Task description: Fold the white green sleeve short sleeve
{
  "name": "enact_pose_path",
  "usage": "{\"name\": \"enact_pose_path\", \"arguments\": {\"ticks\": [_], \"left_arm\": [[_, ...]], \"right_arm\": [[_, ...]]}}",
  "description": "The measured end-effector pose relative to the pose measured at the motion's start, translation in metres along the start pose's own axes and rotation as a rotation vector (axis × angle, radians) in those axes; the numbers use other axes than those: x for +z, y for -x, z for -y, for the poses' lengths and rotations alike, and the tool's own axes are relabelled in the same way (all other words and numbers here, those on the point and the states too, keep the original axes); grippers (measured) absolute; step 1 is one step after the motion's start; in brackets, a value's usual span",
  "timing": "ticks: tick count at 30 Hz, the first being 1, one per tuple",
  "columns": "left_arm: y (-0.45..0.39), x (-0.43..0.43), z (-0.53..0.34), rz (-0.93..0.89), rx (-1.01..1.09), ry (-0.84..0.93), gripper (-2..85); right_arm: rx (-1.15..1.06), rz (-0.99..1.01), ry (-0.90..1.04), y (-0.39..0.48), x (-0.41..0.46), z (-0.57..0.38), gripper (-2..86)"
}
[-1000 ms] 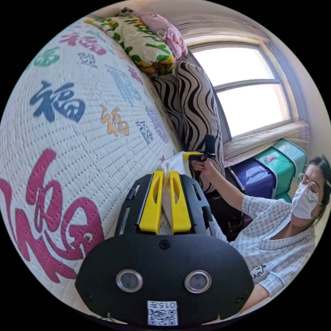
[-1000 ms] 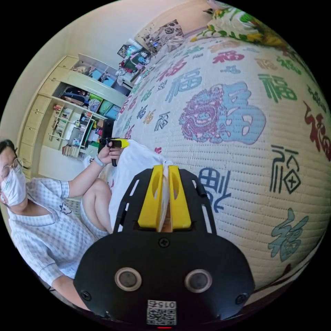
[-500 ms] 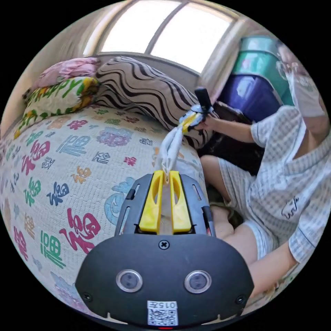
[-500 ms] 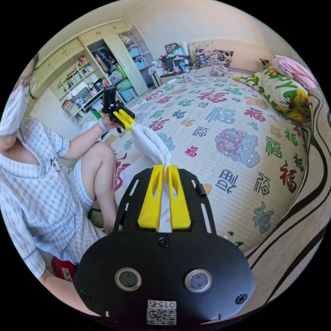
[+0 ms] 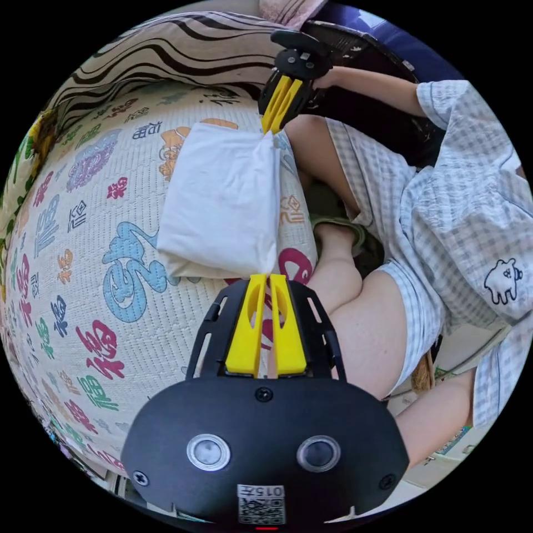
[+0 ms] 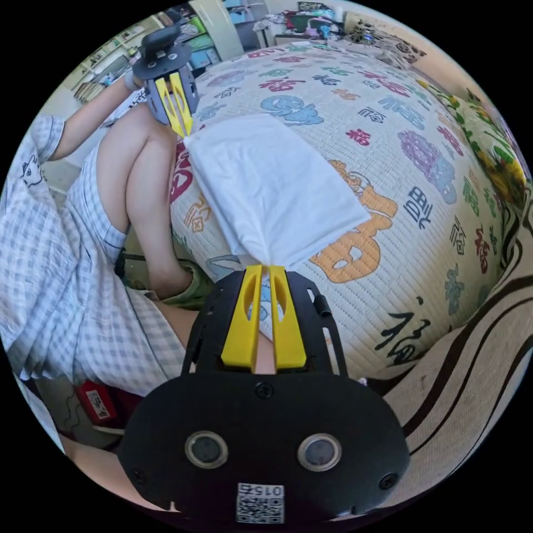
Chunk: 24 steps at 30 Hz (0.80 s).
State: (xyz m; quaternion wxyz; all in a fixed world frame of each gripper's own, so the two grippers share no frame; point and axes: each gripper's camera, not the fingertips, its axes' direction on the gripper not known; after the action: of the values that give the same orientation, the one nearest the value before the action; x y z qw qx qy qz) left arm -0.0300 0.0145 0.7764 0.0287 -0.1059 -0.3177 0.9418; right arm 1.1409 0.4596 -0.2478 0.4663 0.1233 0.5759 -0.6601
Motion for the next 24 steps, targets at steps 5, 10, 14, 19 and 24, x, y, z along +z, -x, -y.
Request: {"name": "enact_pose_path", "arguments": {"ticks": [5,10,14,19,24], "left_arm": [[0.019,-0.043,-0.004,-0.034,-0.163,-0.304,-0.8],[0.036,-0.023,0.039,-0.137,-0.167,-0.332,-0.9],[0.042,0.037,0.071,-0.213,-0.131,-0.056,-0.9],[0.046,0.035,0.071,-0.203,-0.139,-0.034,-0.8],[0.062,0.001,0.041,-0.250,-0.207,-0.257,-0.7]], "right_arm": [[0.152,0.060,-0.190,-0.011,-0.028,0.003,0.5],[0.090,0.175,-0.201,-0.007,-0.008,0.049,-0.3],[-0.002,0.211,0.040,0.002,0.048,0.070,-0.9],[0.092,0.292,0.016,-0.018,0.057,0.055,-0.9],[0.174,0.316,0.005,-0.035,0.052,0.036,-0.7]]}}
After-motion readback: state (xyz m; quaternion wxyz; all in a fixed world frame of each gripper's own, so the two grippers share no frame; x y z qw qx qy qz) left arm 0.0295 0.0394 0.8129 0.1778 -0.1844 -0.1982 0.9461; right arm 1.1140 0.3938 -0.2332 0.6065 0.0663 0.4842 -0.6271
